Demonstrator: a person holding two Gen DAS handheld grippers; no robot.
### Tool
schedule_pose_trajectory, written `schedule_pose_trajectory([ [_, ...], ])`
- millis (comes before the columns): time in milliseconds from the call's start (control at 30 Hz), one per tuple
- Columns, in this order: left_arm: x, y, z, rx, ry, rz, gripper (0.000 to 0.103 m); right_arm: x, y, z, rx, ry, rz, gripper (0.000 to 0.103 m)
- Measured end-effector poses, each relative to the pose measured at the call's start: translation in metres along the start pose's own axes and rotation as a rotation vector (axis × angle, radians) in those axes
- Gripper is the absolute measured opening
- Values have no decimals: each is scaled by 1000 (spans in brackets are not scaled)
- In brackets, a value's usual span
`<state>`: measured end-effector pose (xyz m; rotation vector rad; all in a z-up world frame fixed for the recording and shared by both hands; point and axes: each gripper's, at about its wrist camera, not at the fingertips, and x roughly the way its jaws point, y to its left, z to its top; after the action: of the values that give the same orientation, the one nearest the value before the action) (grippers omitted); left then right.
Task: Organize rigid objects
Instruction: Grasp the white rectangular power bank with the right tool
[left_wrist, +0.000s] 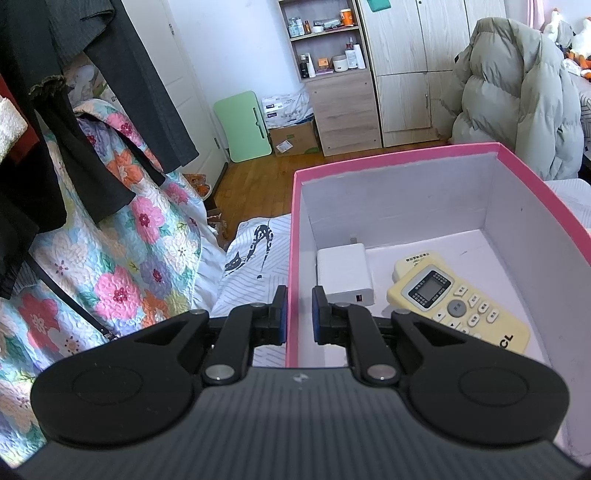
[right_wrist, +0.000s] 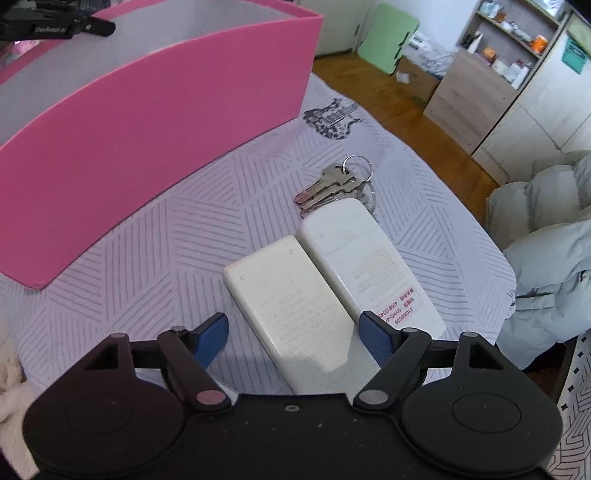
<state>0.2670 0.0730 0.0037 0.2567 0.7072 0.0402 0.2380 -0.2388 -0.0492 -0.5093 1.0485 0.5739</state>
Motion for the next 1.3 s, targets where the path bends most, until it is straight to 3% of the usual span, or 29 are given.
schedule_pose_trajectory([
  [333, 1, -2, 1, 6, -4, 10, 11, 7, 4, 15, -57, 31, 24, 84],
  [400, 2, -1, 2, 4, 0, 8, 11, 4, 7, 15, -53, 20, -2, 70],
  [433, 2, -1, 1, 5, -1, 6, 11, 2, 7, 16, -45, 14, 0, 68],
  [500, 1, -1, 0, 2, 3, -2, 11, -7, 5, 17, -3, -31, 45, 45],
  [567, 1, 0, 0, 2, 2, -3, 11, -12, 0, 20, 77, -44, 108, 34],
  [633, 1, -1, 0, -3, 0, -4, 11, -12, -1, 21, 77, -42, 109, 35],
  [767, 1, 1, 0, -4, 1, -7, 11, -13, -9, 15, 69, -31, 118, 45],
  [900, 1, 0, 0, -8, 1, -11, 11, -16, -16, -1, 38, -19, 78, 67],
  [1067, 1, 0, 0, -6, 1, -9, 11, -13, -25, -21, 71, 34, 46, 70],
  [1300, 2, 1, 0, 2, 3, 0, 11, -8, -32, -15, 143, 83, 72, 72],
])
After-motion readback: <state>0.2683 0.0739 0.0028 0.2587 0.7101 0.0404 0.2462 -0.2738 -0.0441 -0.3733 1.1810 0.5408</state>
